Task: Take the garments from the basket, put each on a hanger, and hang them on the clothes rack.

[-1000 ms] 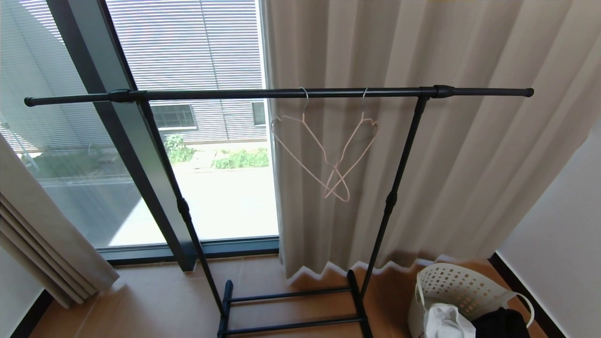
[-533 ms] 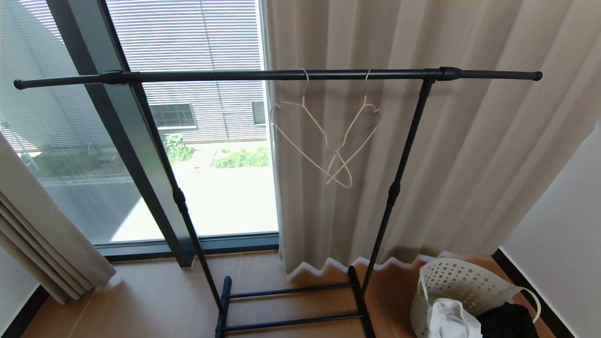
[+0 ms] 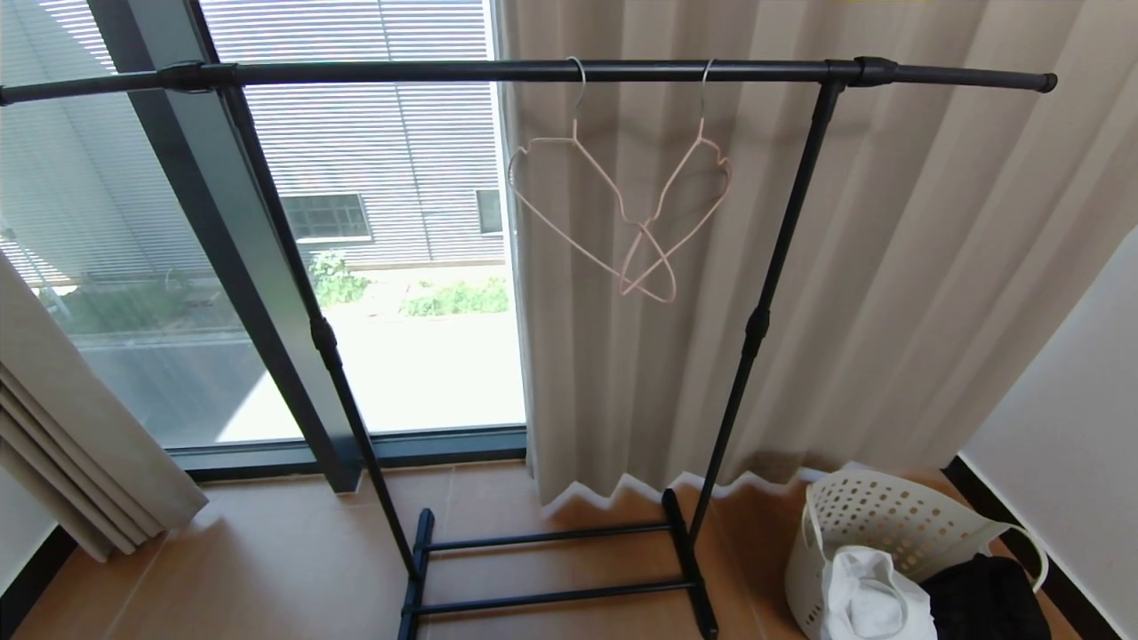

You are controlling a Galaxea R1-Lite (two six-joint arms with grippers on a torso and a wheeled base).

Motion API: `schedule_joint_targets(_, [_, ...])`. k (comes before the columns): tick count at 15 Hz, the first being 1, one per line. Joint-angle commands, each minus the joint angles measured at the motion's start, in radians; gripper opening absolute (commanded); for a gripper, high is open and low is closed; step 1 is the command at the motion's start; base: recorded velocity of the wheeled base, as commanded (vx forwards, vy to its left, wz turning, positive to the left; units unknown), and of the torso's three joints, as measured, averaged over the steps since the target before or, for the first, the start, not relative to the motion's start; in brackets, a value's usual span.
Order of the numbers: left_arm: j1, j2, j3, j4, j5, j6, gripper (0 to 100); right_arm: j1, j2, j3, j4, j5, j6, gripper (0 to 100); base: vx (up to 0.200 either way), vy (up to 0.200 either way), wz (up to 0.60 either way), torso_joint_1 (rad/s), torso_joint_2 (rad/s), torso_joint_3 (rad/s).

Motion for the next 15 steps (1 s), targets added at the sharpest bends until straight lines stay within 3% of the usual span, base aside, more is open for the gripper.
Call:
schedule_joint_targets(1, [0.000,0.000,0.000,0.000,-0.001,0.000,100,0.000,0.001,0.000,0.000,0.000,0.000,100,0.000,0.000,0.00,-0.193,0.53,0.334])
schedule_joint_targets(15, [0.000,0.000,0.000,0.000,-0.001,-0.002,100,0.000,0.001,0.000,0.000,0.000,0.000,100,0.000,0.000,0.00,-0.135,0.49,0.346])
